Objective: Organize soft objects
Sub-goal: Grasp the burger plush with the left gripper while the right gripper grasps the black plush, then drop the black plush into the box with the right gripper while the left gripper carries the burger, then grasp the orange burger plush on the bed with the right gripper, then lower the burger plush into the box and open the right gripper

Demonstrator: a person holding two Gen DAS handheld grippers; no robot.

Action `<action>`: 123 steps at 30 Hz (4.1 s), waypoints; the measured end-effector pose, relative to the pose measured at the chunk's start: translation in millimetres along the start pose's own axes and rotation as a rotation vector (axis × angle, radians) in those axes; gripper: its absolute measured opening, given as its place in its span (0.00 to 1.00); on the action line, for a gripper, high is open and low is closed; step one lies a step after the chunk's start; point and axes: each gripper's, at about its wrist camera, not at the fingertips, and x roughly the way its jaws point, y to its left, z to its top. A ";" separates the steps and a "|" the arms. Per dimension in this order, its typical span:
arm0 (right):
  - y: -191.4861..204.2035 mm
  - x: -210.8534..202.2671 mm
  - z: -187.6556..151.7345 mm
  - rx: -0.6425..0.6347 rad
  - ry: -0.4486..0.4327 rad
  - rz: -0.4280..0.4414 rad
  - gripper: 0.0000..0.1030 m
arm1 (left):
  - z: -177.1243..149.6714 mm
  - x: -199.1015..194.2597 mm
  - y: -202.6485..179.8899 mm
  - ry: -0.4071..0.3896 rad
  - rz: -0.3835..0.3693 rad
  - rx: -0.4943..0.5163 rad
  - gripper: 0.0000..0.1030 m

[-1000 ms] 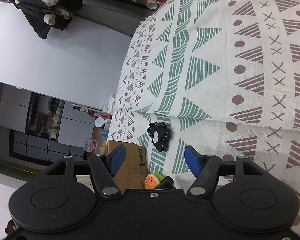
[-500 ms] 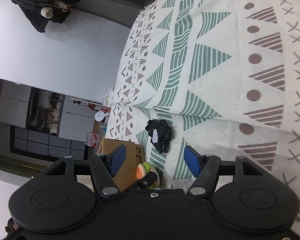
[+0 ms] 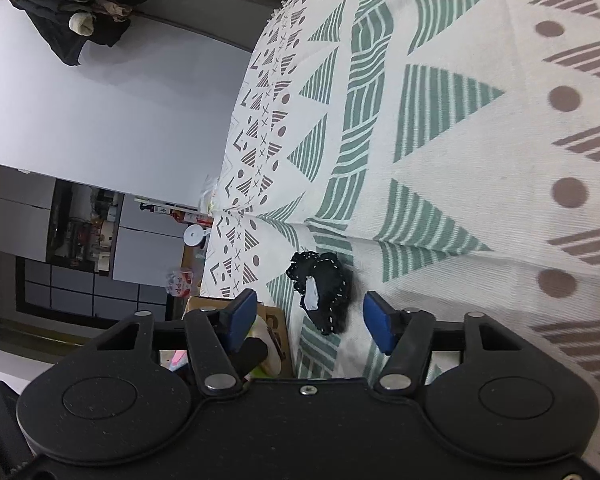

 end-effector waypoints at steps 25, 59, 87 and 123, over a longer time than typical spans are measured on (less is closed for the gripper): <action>46.3 22.8 -13.4 -0.167 -0.019 -0.111 0.16 | 45.9 -51.3 61.9 -0.018 -0.205 -0.069 0.15; 140.1 -0.1 -59.7 -0.380 0.049 0.029 0.34 | 53.4 -78.3 145.3 -0.013 -0.151 -0.166 0.51; 65.1 46.8 -37.5 -0.258 0.042 -0.314 0.49 | 50.7 -27.8 133.5 0.073 -0.088 -0.152 0.63; 173.3 -24.2 -118.7 -0.507 -0.069 -0.233 0.10 | 24.9 -89.6 179.6 0.081 -0.166 -0.115 0.64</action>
